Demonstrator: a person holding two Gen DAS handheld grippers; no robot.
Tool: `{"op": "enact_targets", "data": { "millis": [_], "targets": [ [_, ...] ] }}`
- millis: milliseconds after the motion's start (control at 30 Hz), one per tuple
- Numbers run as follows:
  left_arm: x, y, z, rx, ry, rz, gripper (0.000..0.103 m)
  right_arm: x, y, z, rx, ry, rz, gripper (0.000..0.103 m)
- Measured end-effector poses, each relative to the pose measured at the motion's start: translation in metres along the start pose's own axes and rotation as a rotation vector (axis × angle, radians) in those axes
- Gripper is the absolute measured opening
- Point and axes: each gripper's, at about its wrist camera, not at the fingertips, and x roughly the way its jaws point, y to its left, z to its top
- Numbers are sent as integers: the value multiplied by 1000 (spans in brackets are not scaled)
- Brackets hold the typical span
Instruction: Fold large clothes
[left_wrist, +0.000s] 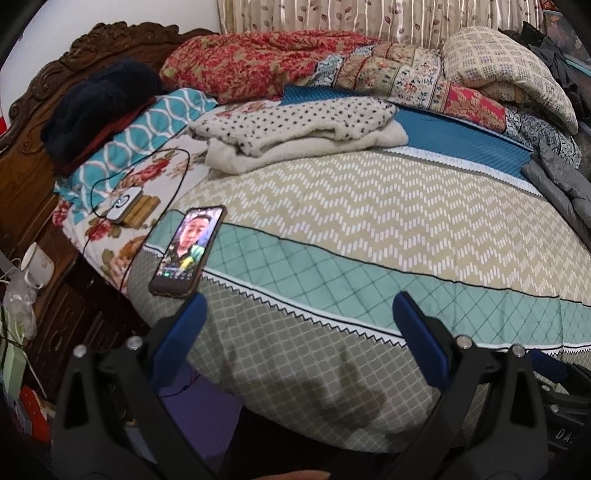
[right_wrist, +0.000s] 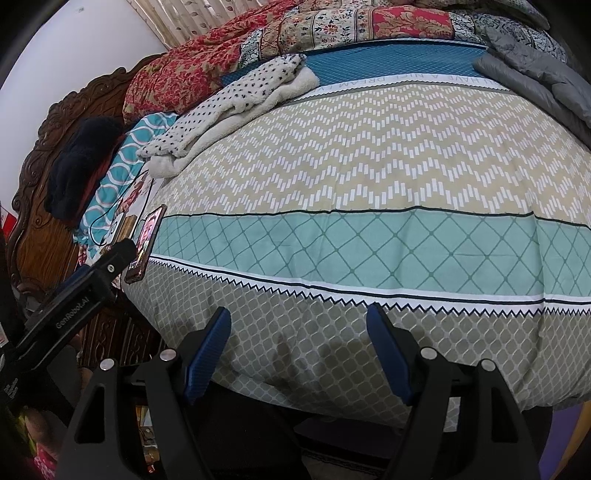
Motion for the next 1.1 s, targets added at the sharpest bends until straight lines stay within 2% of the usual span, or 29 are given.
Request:
{"op": "enact_targets", "data": {
  "millis": [500, 1100],
  "targets": [
    [25, 3, -8, 21, 106, 40, 97, 1, -1, -1, -16, 15, 13, 63],
    [33, 2, -13, 33, 138, 49, 97, 4, -5, -1, -16, 33, 21, 63]
  ]
}}
